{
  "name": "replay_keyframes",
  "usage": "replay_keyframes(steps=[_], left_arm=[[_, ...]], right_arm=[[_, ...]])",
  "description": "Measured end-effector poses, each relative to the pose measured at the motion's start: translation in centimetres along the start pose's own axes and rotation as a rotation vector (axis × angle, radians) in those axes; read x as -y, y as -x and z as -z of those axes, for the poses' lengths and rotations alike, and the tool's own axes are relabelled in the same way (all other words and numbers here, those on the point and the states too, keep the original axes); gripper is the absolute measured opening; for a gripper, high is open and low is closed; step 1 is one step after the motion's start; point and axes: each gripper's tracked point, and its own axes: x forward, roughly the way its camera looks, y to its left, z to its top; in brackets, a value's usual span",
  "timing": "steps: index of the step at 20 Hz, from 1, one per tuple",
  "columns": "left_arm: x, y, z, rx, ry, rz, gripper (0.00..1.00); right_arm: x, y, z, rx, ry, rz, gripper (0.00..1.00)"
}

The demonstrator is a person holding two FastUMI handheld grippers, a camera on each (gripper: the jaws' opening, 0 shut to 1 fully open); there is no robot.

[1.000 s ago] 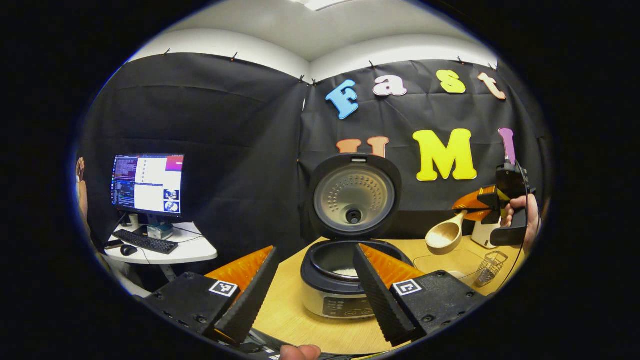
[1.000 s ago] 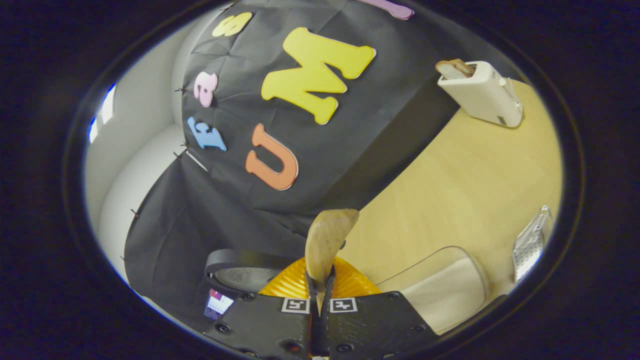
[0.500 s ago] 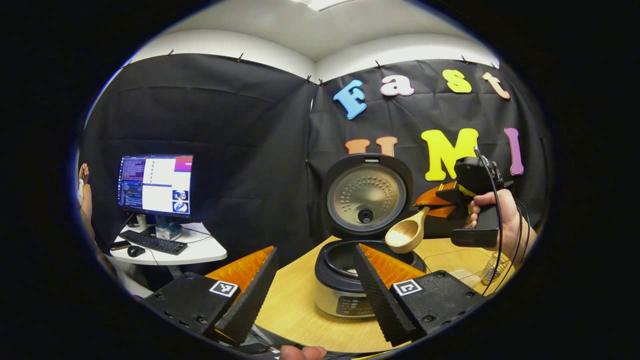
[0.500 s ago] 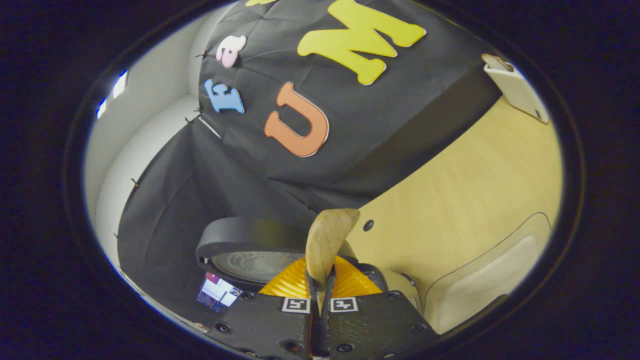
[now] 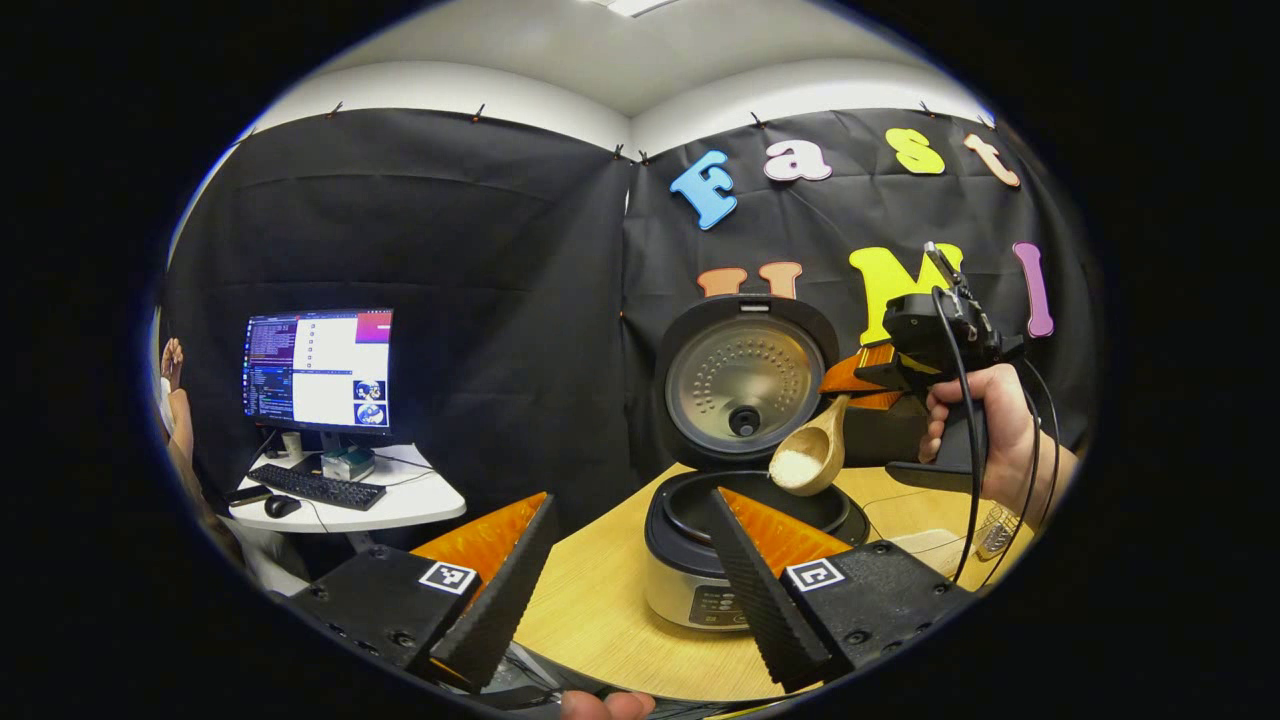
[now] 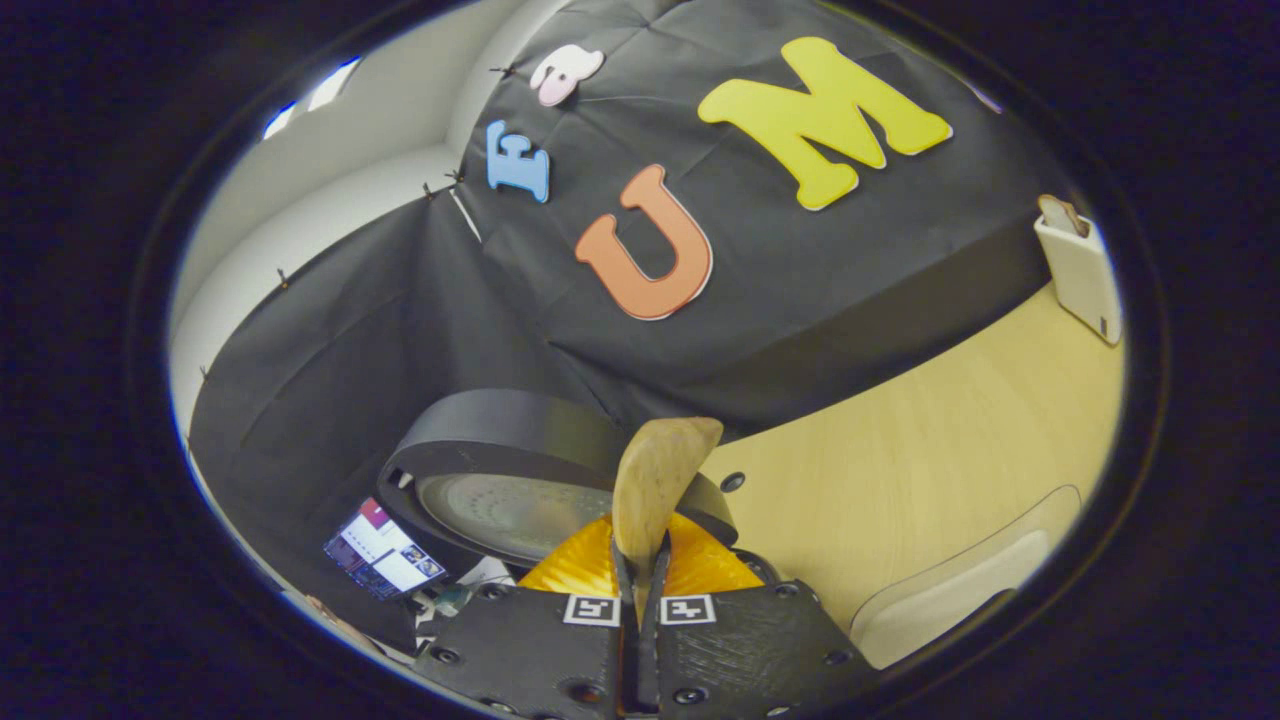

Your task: Close the left gripper, press the button to open the rice cooker; take a wooden spoon from the chopstick holder with the right hand, scoop a spoonful of rice and pour it into the rice cooker, then put the wooden spoon back into the chopstick holder.

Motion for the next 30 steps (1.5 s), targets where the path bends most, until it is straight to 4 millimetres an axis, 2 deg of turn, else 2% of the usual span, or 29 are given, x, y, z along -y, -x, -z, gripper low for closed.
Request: replay_keyframes(steps=[6,13,23,30], left_arm=[[-0.3,-0.1,0.3,-0.01,-0.005,-0.013,0.96],[-0.6,-0.2,0.2,-0.001,-0.022,-0.03,0.96],[-0.5,0.0,-0.3,0.018,-0.03,-0.027,0.96],[-0.4,0.2,-0.7,0.029,-0.028,-0.021,0.96]], right_arm=[[-0.9,-0.2,0.6,0.021,0.13,0.014,0.0],[-2.4,0.2,1.5,0.047,0.4,0.022,0.0],[-6.4,0.5,3.0,0.106,0.757,-0.012,0.0],[-7.4,0.7,3.2,0.134,0.887,-0.023,0.01]])
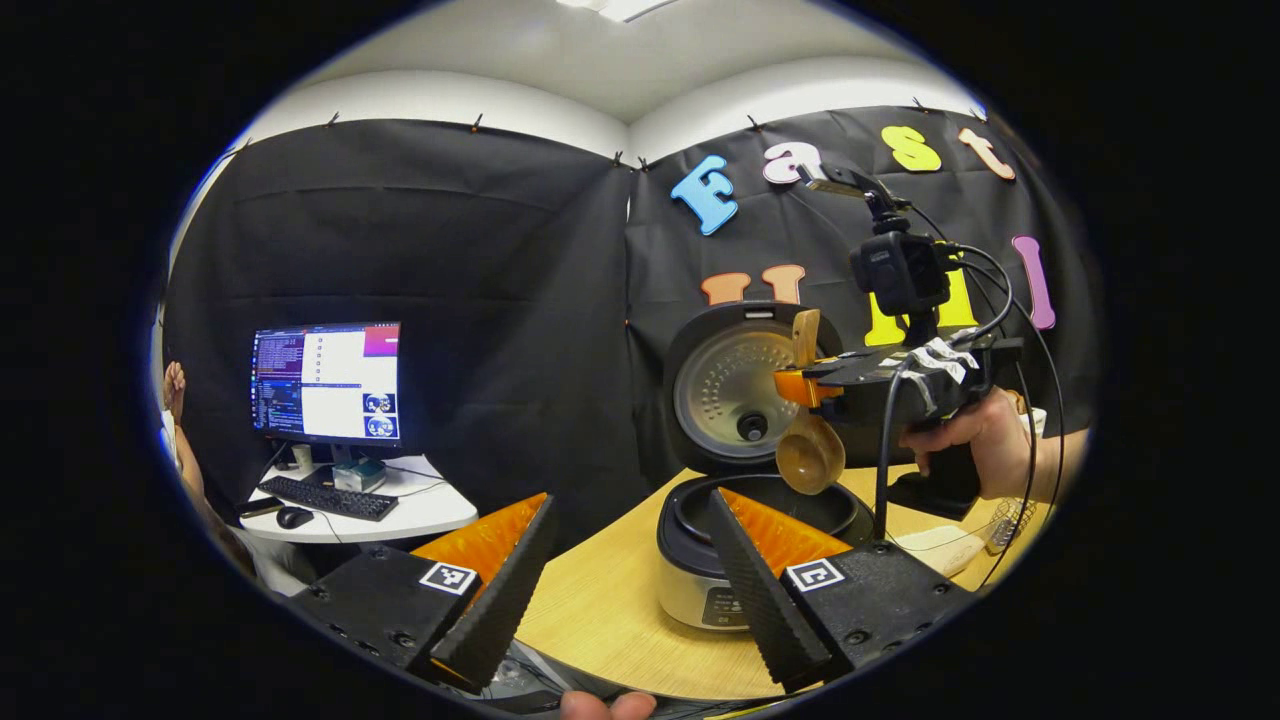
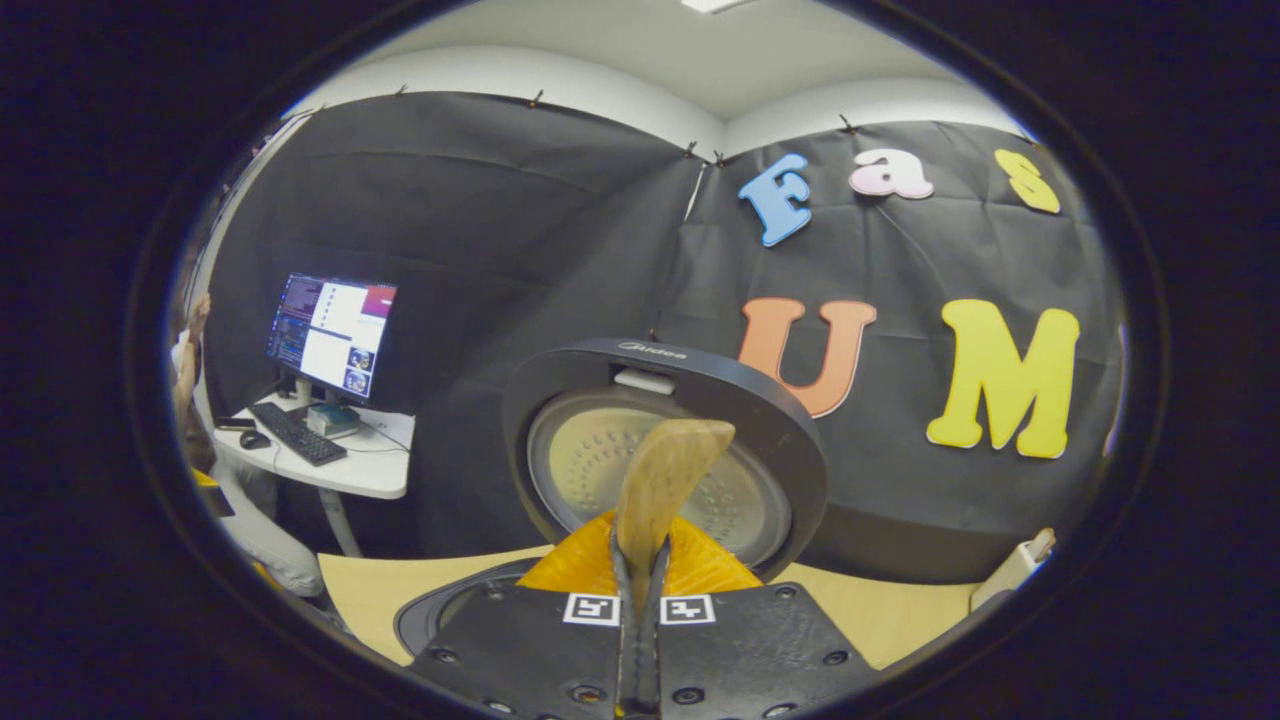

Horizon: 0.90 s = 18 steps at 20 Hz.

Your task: Close the left gripper, press the button to open the rice cooker; take a wooden spoon from the chopstick holder with the right hand, scoop a spoonful of rice and pour it into the rice cooker, then put the wooden spoon back into the chopstick holder.

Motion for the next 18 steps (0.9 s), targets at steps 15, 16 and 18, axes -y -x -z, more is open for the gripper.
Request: replay_keyframes(steps=[15,16,18], left_arm=[[0.6,0.1,0.2,-0.004,0.022,0.038,0.96],[0.8,0.1,0.1,-0.002,0.019,0.041,0.96],[1.5,0.2,0.2,-0.008,0.016,0.061,0.96]], right_arm=[[3.0,2.4,0.0,0.038,-0.315,0.005,0.0],[3.7,2.7,0.2,0.028,-0.349,0.012,0.0],[5.2,3.3,0.8,0.018,-0.399,0.029,0.0]])
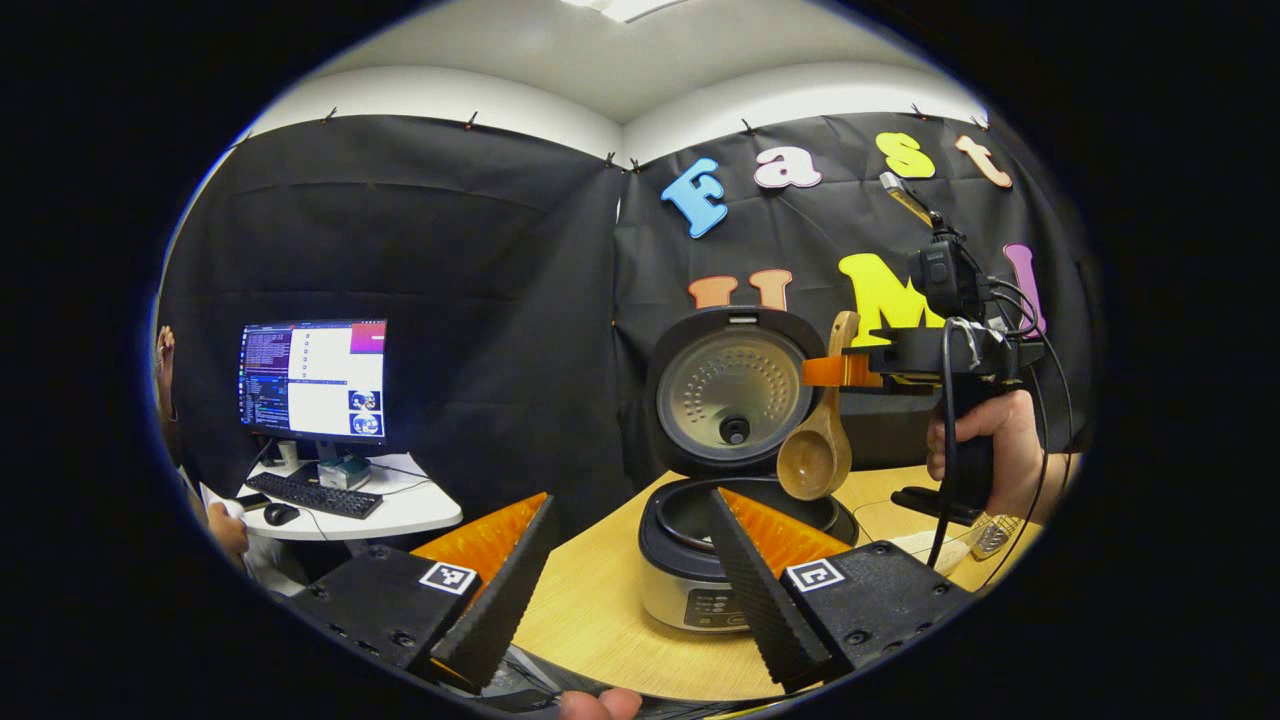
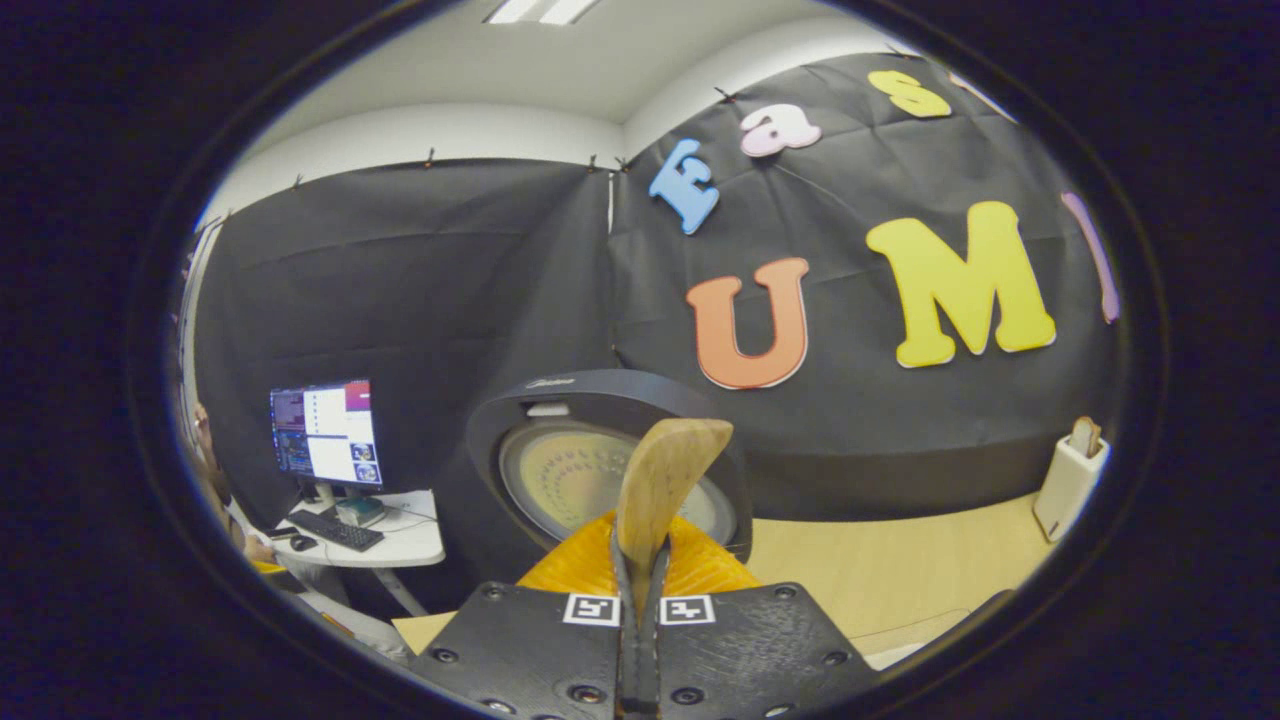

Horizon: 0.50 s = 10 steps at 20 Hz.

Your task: Close the left gripper, press the button to open the rice cooker; take a wooden spoon from the chopstick holder with the right hand, scoop a spoonful of rice and pour it into the rice cooker, then put the wooden spoon back into the chopstick holder.

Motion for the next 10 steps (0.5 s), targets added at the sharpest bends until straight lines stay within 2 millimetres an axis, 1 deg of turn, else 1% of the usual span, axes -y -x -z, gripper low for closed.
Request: replay_keyframes(steps=[1,3,4,7,9,10], left_arm=[[0.4,0.0,0.2,-0.008,0.001,0.011,0.96],[0.6,0.0,0.3,-0.014,0.002,0.014,0.96],[0.8,0.0,0.2,-0.012,0.001,0.018,0.96],[2.3,-0.1,0.0,-0.006,0.007,0.047,0.96],[3.5,0.0,-0.1,-0.003,0.012,0.071,0.96],[4.0,0.0,-0.1,0.002,0.013,0.081,0.96]], right_arm=[[0.7,0.5,0.2,-0.009,-0.036,0.001,0.0],[2.2,1.5,-0.2,-0.013,-0.11,0.005,0.0],[3.3,2.2,-0.5,-0.009,-0.143,0.017,0.0],[6.7,5.0,-1.4,0.013,-0.248,0.057,0.0],[9.0,6.8,-1.2,0.012,-0.312,0.077,0.0],[10.5,7.7,-0.9,0.012,-0.341,0.096,0.0]])
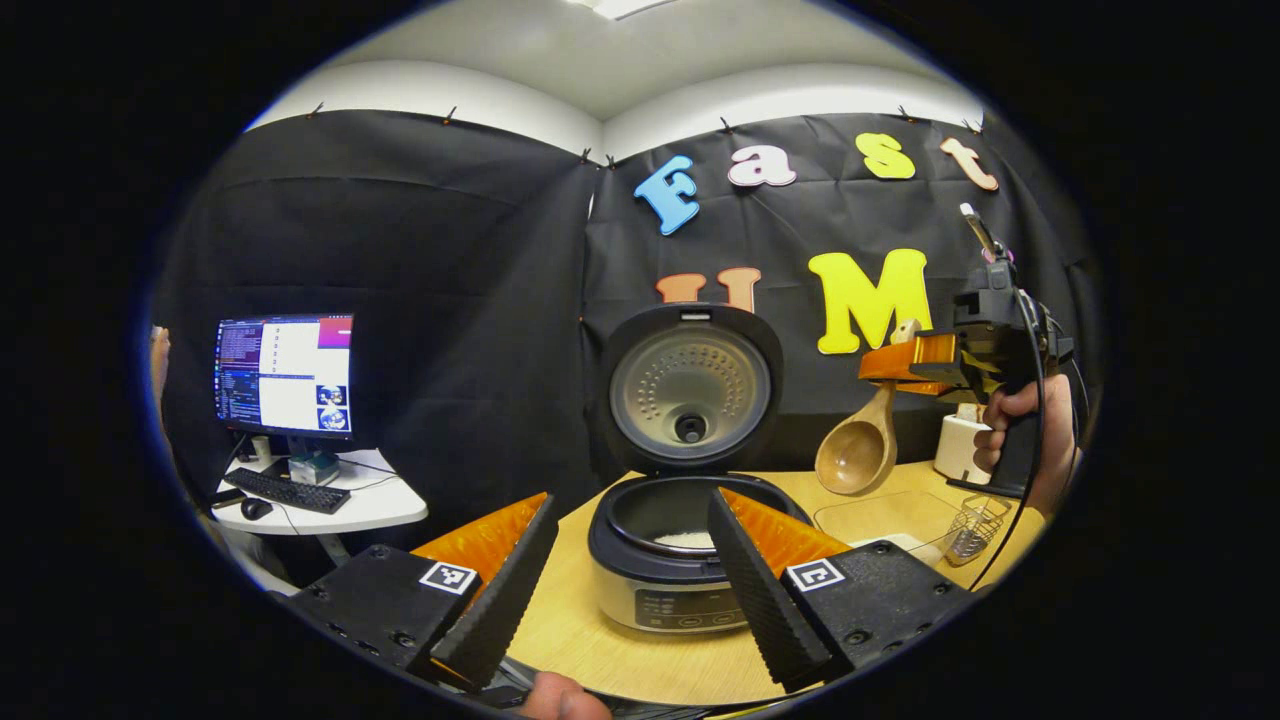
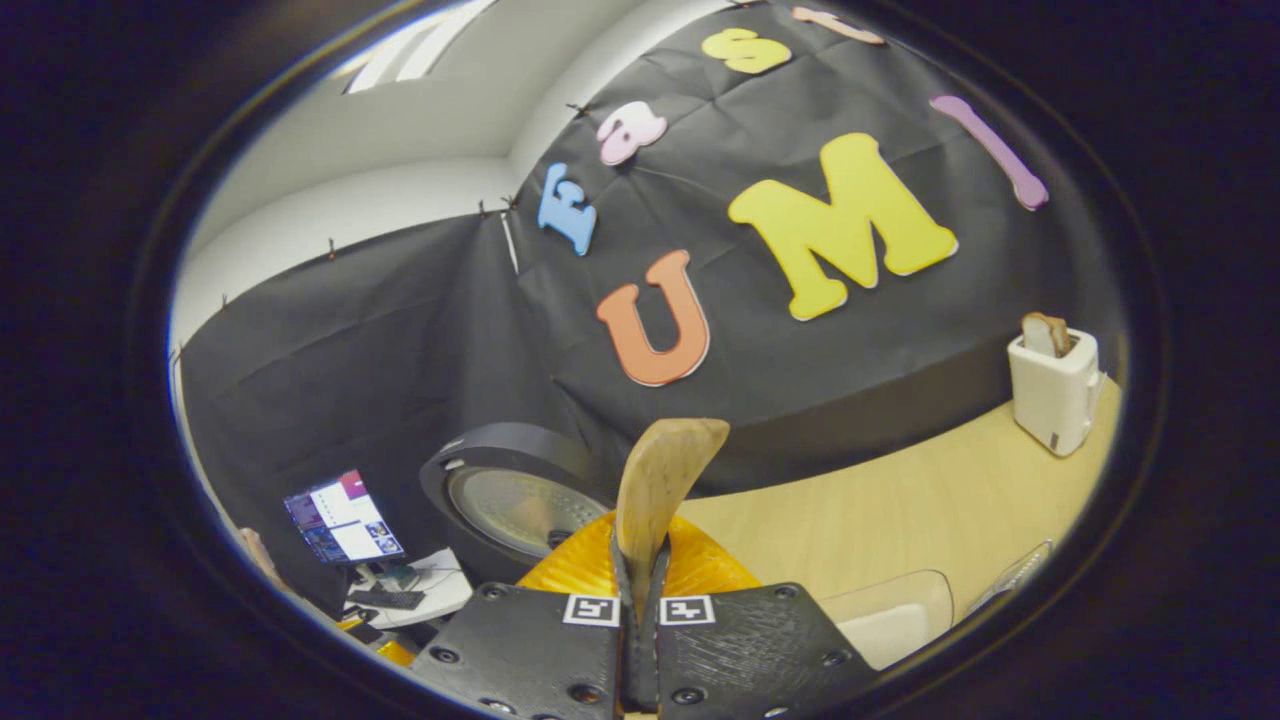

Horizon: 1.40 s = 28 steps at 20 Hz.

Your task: Close the left gripper, press the button to open the rice cooker; take a wooden spoon from the chopstick holder with the right hand, scoop a spoonful of rice and pour it into the rice cooker, then put the wooden spoon back into the chopstick holder.

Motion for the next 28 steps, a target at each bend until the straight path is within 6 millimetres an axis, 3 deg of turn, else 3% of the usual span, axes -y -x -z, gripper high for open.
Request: replay_keyframes(steps=[6,14,16,20,28], left_arm=[[2.7,0.0,-0.4,0.019,-0.008,0.051,0.96],[2.9,-0.1,-0.8,0.044,-0.006,0.03,0.96],[3.4,-0.2,-0.8,0.048,-0.001,0.039,0.96],[4.3,-0.2,-0.8,0.047,-0.009,0.061,0.96],[4.5,-0.1,-0.9,0.051,0.006,0.076,0.96]], right_arm=[[9.8,5.3,-4.3,0.085,-0.101,0.163,0.0],[18.0,12.7,-8.3,0.183,0.054,0.39,0.0],[19.2,14.0,-8.3,0.191,0.097,0.428,0.0],[21.2,14.7,-7.3,0.185,0.129,0.479,0.0],[23.2,12.7,-2.5,0.128,0.202,0.519,0.0]])
